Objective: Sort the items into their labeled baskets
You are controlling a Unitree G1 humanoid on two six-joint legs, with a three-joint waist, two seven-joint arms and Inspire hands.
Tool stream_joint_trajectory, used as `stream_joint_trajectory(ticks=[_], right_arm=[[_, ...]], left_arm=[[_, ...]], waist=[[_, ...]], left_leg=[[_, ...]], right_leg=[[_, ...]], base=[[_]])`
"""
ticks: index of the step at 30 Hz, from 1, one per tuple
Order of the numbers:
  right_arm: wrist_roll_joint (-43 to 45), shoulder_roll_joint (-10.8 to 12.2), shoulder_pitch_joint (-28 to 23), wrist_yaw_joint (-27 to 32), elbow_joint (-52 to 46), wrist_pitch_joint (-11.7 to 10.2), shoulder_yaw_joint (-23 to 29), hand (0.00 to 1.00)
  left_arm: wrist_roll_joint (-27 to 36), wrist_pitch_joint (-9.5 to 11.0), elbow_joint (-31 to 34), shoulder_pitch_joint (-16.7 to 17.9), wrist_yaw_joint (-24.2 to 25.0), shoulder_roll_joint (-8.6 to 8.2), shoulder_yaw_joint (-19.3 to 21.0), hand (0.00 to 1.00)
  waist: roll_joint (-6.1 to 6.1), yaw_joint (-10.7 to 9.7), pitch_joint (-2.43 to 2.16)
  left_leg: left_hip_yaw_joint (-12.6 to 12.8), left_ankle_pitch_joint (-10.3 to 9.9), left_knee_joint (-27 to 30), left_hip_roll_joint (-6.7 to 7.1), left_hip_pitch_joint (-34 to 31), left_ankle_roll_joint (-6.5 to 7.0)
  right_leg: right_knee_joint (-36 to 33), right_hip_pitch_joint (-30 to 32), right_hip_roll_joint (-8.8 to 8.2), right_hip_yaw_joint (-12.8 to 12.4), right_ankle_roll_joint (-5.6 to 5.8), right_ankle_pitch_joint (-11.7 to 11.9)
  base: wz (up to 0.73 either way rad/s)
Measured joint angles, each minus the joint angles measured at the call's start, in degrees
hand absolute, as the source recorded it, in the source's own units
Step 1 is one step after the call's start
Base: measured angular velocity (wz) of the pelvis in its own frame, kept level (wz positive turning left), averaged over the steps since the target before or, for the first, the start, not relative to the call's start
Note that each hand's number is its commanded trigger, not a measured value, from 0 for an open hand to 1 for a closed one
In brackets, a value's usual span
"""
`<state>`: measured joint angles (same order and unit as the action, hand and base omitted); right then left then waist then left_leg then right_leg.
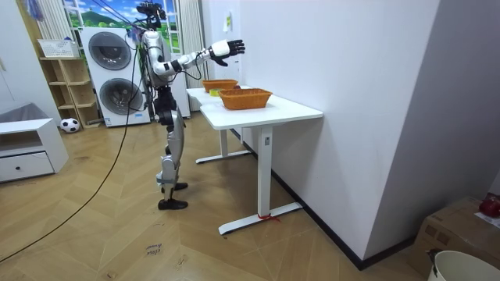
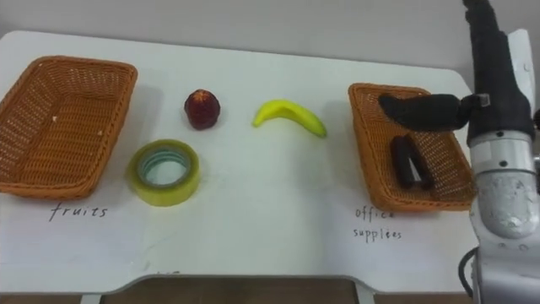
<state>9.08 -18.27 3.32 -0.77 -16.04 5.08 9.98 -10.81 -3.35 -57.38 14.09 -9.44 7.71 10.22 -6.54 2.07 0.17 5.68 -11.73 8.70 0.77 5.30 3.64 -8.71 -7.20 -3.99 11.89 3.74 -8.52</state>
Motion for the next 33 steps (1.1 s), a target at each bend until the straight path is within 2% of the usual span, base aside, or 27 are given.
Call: stream_joint_trajectory(ticks=[4,10,13,14,16,21,26,31,33], right_arm=[[-0.8,0.0,2.8,-1.4,-0.6,-0.1,-2.2,0.0],[-4.1,0.1,2.9,-2.0,-0.6,-0.1,-4.2,0.0],[-4.5,0.3,2.9,-3.2,-0.6,-0.1,-6.0,0.0],[-4.5,0.5,2.9,-3.3,-0.5,-0.1,-6.5,0.0],[-4.5,2.6,2.9,-3.8,-0.5,0.0,-6.9,0.0],[-5.7,3.6,2.9,-4.4,-0.3,0.0,-10.4,0.0],[-9.9,5.1,3.1,-4.6,1.1,0.1,-13.6,0.0],[-11.4,5.1,5.8,-3.8,4.0,0.3,-17.1,0.0],[-11.2,5.1,6.1,-3.3,4.2,0.4,-18.6,0.0]], left_arm=[[0.0,0.0,-0.3,-0.2,0.6,0.03,-0.4,0.0],[0.0,-0.1,0.0,-0.1,1.6,0.0,-1.4,0.0],[0.0,-0.1,0.3,-0.2,1.7,0.06,-1.5,0.0],[0.0,-0.1,0.3,-0.2,1.7,0.07,-1.5,0.0],[-0.1,-0.2,0.3,-0.3,1.6,-0.1,-1.5,0.0],[-0.1,-0.3,-0.2,-0.6,1.0,-0.15,-2.2,0.0],[-1.4,-0.5,-0.8,-1.0,1.0,-0.1,-3.5,0.0],[-1.5,-2.4,-1.1,0.2,0.2,-0.24,-4.9,0.0],[-2.4,-2.9,-2.1,0.2,-0.1,-0.23,-4.9,0.0]], waist=[[-0.01,0.3,-0.01],[0.08,2.9,0.04],[0.16,3.3,0.09],[0.18,3.4,0.1],[0.28,3.9,0.0],[0.38,5.0,0.03],[0.63,7.1,0.11],[1.19,9.3,0.44],[1.32,9.4,0.49]], left_leg=[[-1.1,0.0,0.2,0.04,0.0,-0.01],[-1.3,0.0,0.3,0.04,0.2,-0.01],[-1.8,0.0,0.3,0.05,-0.1,-0.01],[-1.8,0.0,0.2,0.05,-0.1,-0.01],[-2.0,0.0,0.2,0.04,-0.4,-0.01],[-2.2,0.0,0.5,0.06,-0.8,-0.02],[-2.5,0.0,0.6,0.09,-1.5,-0.02],[-2.6,0.0,0.7,0.07,-1.7,-0.02],[-2.7,0.0,0.7,0.06,-1.7,-0.02]], right_leg=[[0.0,-0.5,-0.01,0.9,0.0,0.0],[0.1,-0.8,-0.12,2.5,0.0,0.0],[0.1,-0.8,-0.12,2.5,0.0,0.0],[0.1,-0.8,-0.11,2.5,0.0,0.0],[0.1,-0.7,-0.05,2.2,0.0,0.0],[0.1,-0.5,-0.07,2.3,0.0,0.0],[0.1,0.0,-0.07,2.4,0.0,0.0],[0.2,0.3,-0.03,2.2,0.0,0.0],[0.2,0.3,-0.02,2.3,0.0,0.0]], base=[[0.14],[0.04],[0.08],[0.05],[0.0],[0.02],[0.01],[0.01],[0.04]])
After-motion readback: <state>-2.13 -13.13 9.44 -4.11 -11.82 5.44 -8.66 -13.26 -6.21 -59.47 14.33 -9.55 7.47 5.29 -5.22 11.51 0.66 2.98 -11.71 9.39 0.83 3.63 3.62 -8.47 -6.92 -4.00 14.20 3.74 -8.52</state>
